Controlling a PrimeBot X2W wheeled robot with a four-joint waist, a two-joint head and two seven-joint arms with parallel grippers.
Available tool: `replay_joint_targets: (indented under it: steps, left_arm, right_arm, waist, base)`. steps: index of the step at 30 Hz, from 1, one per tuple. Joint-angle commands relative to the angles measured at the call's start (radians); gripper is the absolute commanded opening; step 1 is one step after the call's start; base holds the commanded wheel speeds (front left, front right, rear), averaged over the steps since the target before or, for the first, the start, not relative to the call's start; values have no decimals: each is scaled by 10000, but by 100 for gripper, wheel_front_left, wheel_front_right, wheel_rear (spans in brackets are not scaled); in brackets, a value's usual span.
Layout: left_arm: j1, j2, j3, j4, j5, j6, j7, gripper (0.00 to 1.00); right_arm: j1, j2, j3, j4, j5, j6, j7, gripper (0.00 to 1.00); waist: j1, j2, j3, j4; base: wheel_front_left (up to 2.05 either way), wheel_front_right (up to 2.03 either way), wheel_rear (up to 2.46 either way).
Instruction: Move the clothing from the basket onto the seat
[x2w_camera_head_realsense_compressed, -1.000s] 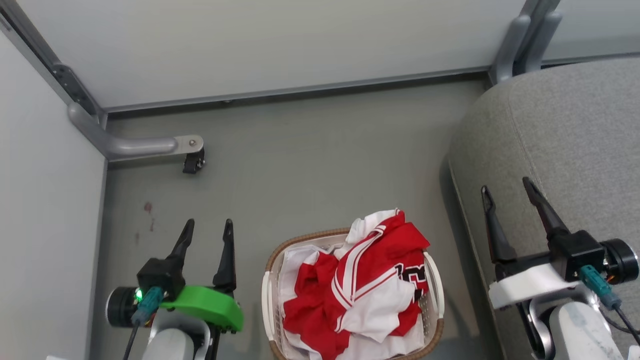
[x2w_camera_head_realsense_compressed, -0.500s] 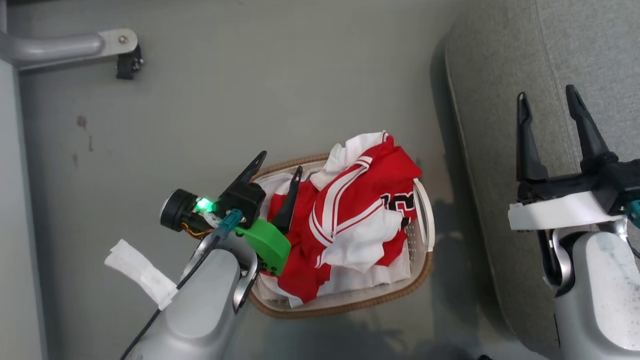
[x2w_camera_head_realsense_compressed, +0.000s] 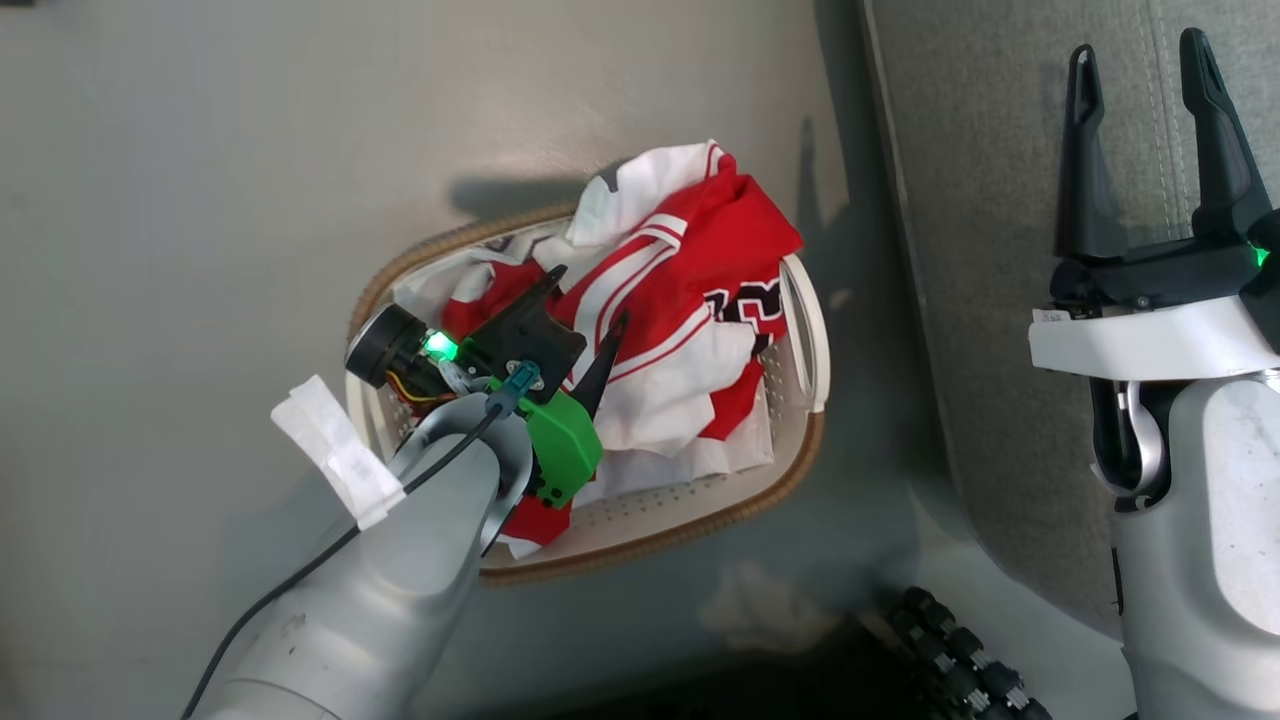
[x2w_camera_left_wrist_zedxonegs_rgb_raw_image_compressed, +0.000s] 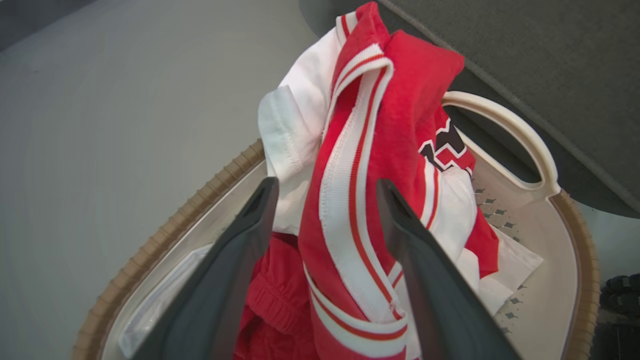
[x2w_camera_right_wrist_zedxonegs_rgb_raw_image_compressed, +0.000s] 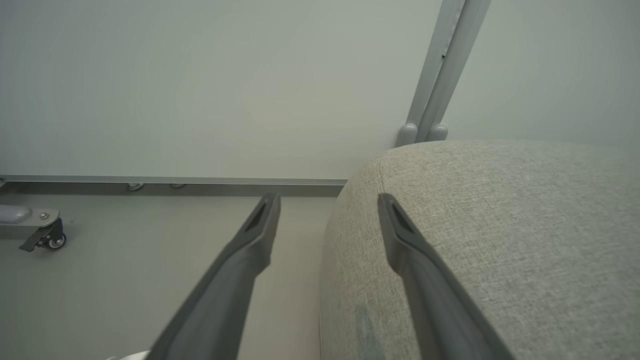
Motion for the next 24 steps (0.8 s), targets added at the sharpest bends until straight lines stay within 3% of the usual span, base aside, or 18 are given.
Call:
replay_joint_targets:
  steps: [1,12,13,14,15,16,17,24]
  left_arm:
    - [-329,78,-145,126,-97,-48,-9,100]
    - [-1111,167,-362,835,-649,-49,-10,100]
    - [-1164,167,-380,878,-679,-49,-10,96]
    - [-1198,163,-400,909,-696,-49,-9,56]
    - [-1217,158,-441,918,-742,-50,-9,42]
    - [-1225,154,-494,867,-769,-50,-9,5]
    - [-1221,154,-529,802,-806,-50,-9,0]
    - [-672,251,-760,-21,-935,-50,-10,0]
  right_arm:
    - [-161,-21,31,-49,89,-6,-49,100]
    - [-313,-22,272,-64,345,-6,-49,100]
    - [-319,-22,292,-44,358,-6,-49,100]
    - [-324,-22,304,-31,369,-6,-49,100]
    - [-328,-24,306,-11,366,-6,-49,100]
    - [-328,-22,309,13,363,-6,-49,100]
    - [-320,-22,310,34,365,-6,-49,100]
    - [-69,-24,331,223,219,-6,-49,100]
  waist:
    - [-2,-1,808,-606]
    - [-2,-1,1204,-804]
    - [-2,-1,1213,-815]
    - [-2,-1,1214,-821]
    - [-2,-1,1207,-819]
    - [-2,-1,1192,-812]
    - [-2,-1,1167,-802]
    - [-2,-1,513,-566]
  base:
    - [0,0,0]
    - [0,0,0]
    - [0,0,0]
    - [0,0,0]
    - [0,0,0]
    - [0,0,0]
    - [0,0,0]
    - [0,0,0]
